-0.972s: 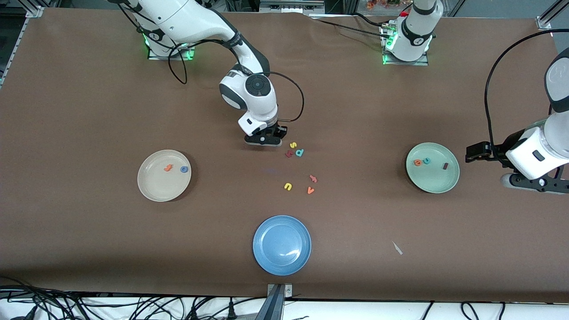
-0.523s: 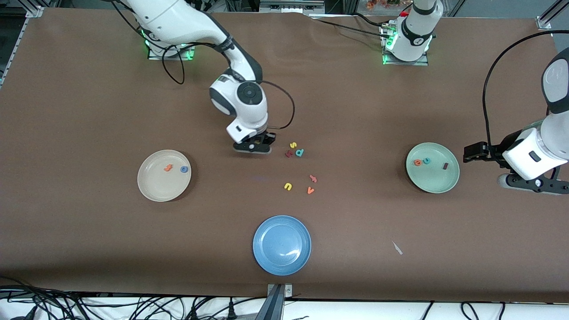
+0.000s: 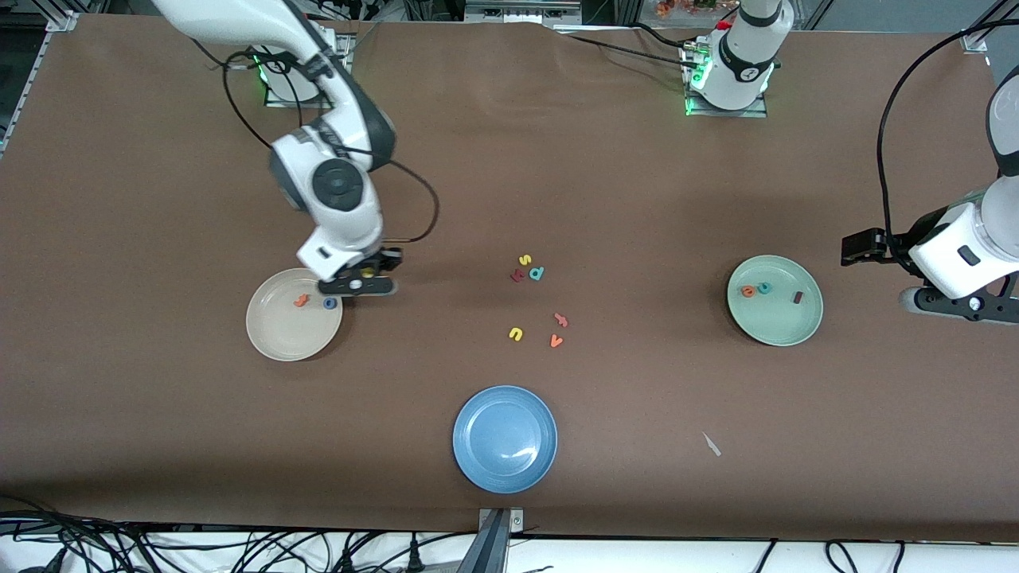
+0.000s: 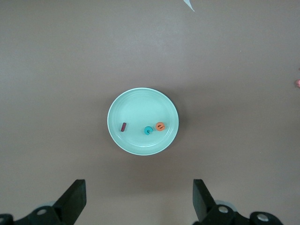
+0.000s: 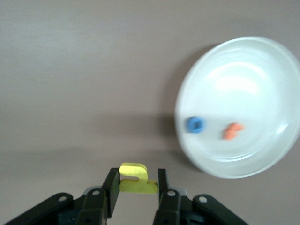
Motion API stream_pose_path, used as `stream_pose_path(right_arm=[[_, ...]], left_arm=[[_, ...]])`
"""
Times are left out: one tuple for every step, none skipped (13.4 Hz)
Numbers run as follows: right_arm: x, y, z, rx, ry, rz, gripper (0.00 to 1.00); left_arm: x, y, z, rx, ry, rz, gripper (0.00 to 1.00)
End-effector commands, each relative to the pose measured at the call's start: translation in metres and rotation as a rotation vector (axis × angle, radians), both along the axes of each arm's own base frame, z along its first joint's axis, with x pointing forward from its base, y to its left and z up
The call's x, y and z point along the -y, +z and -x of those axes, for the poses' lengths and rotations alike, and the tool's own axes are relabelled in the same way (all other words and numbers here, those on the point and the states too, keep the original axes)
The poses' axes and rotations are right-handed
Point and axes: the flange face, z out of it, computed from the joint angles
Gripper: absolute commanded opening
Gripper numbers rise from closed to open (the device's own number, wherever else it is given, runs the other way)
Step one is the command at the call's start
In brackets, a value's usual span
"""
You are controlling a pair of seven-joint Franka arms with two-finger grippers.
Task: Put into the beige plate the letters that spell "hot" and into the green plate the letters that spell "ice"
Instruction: 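Lower the yellow letter onto the cream plate and open the right gripper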
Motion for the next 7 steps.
stream_pose_path(right_arm=[[0.051, 0.004, -0.014, 0.006, 0.028, -0.025, 0.24], [0.072, 0.001, -0.024, 0.021, 0.034, -0.027, 0.25], [0.087, -0.004, -0.029, 0.017, 0.049, -0.025, 0.25], [0.1, -0.011, -0.032, 0.015, 0.039, -0.027, 0.25], [0.101, -0.013, -0.035, 0.034, 0.04, -0.037, 0.28], [0.101, -0.012, -0.035, 0.036, 0.037, -0.041, 0.32], [0.101, -0.012, -0.035, 0.031, 0.014, -0.065, 0.5]], left_arm=[[0.001, 0.007, 0.004, -0.006, -0.019, -0.021, 1.0], [0.001, 0.007, 0.004, -0.006, -0.021, -0.02, 1.0], [0.0, 0.007, 0.005, -0.01, -0.019, -0.022, 1.0], [0.001, 0.007, 0.008, -0.03, -0.019, -0.02, 1.0], [0.001, 0.007, 0.01, -0.042, -0.019, -0.02, 1.0], [0.002, 0.011, 0.012, -0.036, -0.02, -0.02, 1.0], [0.001, 0.014, 0.013, -0.032, -0.02, -0.022, 1.0]])
